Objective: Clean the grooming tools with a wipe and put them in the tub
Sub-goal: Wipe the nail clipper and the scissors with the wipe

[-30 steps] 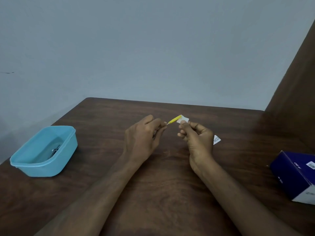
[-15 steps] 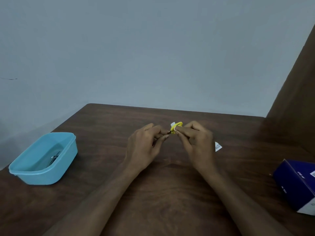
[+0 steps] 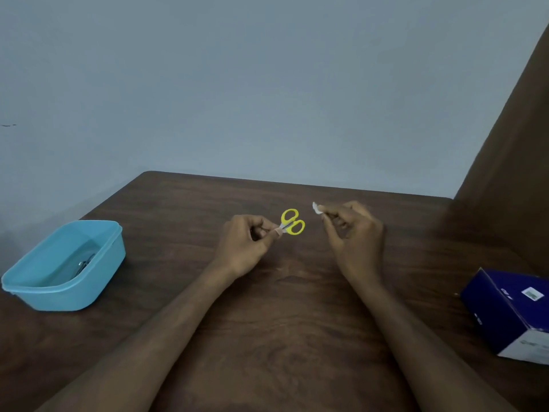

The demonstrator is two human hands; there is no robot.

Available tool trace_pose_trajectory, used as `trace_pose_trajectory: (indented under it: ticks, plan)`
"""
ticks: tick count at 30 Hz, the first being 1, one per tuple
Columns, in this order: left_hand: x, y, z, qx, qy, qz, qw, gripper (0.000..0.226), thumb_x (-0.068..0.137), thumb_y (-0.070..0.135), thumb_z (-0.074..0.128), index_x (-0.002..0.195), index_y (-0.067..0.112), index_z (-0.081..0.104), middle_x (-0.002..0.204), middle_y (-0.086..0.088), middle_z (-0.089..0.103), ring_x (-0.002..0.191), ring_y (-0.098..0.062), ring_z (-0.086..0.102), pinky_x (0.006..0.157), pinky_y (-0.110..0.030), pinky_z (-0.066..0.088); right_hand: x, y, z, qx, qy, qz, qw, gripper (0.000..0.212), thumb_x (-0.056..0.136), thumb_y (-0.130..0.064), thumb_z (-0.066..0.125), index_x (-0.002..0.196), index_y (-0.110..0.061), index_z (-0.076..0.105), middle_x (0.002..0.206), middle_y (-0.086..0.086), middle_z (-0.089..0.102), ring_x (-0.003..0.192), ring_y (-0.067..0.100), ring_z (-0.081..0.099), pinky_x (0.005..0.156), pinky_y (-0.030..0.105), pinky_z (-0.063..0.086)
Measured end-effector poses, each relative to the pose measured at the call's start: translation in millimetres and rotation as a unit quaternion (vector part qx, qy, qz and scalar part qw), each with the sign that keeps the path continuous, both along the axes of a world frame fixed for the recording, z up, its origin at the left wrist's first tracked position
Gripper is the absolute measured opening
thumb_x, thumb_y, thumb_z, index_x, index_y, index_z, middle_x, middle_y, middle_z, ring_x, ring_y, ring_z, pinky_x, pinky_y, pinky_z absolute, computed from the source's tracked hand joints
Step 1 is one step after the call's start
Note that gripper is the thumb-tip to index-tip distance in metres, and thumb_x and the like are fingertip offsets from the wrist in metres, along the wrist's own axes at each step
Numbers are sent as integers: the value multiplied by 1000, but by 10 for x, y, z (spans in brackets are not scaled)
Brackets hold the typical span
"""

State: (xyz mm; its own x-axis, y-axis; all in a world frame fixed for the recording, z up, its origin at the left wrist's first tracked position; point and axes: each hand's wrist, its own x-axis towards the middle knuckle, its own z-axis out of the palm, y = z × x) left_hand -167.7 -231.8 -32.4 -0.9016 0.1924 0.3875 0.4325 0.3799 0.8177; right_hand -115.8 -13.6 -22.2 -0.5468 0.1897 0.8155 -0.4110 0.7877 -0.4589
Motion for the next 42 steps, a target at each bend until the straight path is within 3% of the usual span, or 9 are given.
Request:
trace_pose_trajectory:
  ticks: [7, 13, 16, 19, 23, 29, 34, 36, 42]
  plan:
    - [80, 37, 19, -31, 32, -40, 998, 8, 93, 25, 82, 86, 27, 83, 60, 12, 62, 53, 0, 50, 55, -13, 36, -82, -55, -57, 192, 27, 11, 981, 18, 90, -7, 81, 104, -17, 82, 87, 0, 65, 83, 27, 53, 72, 35, 42]
    - [33, 15, -23, -67, 117, -1, 991, 4, 88, 33, 82, 85, 31, 80, 70, 10, 68, 66, -6, 63, 59, -27, 48, 6, -170, 9, 241, -51, -161, 956, 4, 93, -35, 76, 96, -33, 78, 97, -9, 64, 93, 29, 53, 79, 40, 29]
    - [53, 27, -44, -130, 160, 28, 978, 8, 84, 44, 75, 87, 37, 78, 77, 14, 69, 70, -5, 64, 58, -30, 50, -6, -272, -96, 64, -171, -86, 979, 3, 94, -36, 77, 95, -34, 80, 99, -11, 70, 94, 26, 60, 78, 37, 39]
    - [74, 27, -42, -136, 169, 39, 975, 10, 83, 47, 74, 87, 39, 78, 75, 16, 68, 68, -3, 62, 55, -26, 44, -73, -313, -153, -175, -223, 62, 957, 6, 92, -32, 79, 87, -32, 82, 91, -15, 79, 90, 13, 73, 76, 36, 53]
    - [85, 26, -37, -121, 163, 54, 978, 4, 85, 43, 79, 87, 40, 78, 72, 16, 66, 69, -3, 63, 54, -25, 40, -44, -353, -85, -298, -231, 139, 916, 10, 95, -25, 78, 86, -26, 84, 93, -15, 81, 95, 7, 73, 90, 34, 53]
    - [77, 25, -35, -44, 100, 52, 993, 3, 91, 38, 80, 88, 37, 81, 69, 14, 68, 66, -5, 64, 58, -29, 50, 21, -361, -35, -406, -173, 129, 888, 12, 100, -24, 73, 91, -20, 81, 87, -11, 79, 84, 3, 65, 81, 25, 47]
    - [90, 56, 0, 22, 59, -8, 998, 8, 94, 27, 81, 88, 31, 84, 61, 13, 62, 57, -1, 54, 57, -20, 43, 38, -322, -55, -106, -34, -56, 992, 8, 93, -36, 83, 90, -28, 82, 92, -11, 63, 81, 10, 55, 71, 28, 46]
    - [92, 61, 0, 27, 54, -17, 998, 9, 94, 26, 81, 87, 31, 83, 60, 15, 59, 57, -1, 53, 59, -25, 45, 24, -331, -93, 3, -38, -56, 998, 2, 91, -29, 83, 92, -28, 82, 95, -11, 61, 87, 20, 54, 74, 39, 50]
    - [45, 43, 14, 63, 40, 15, 997, 11, 95, 25, 81, 85, 30, 84, 57, 17, 54, 53, 0, 47, 54, -16, 36, 87, -378, -90, 101, -10, -40, 994, 4, 88, -24, 80, 92, -24, 78, 103, -8, 62, 91, 26, 58, 76, 44, 48]
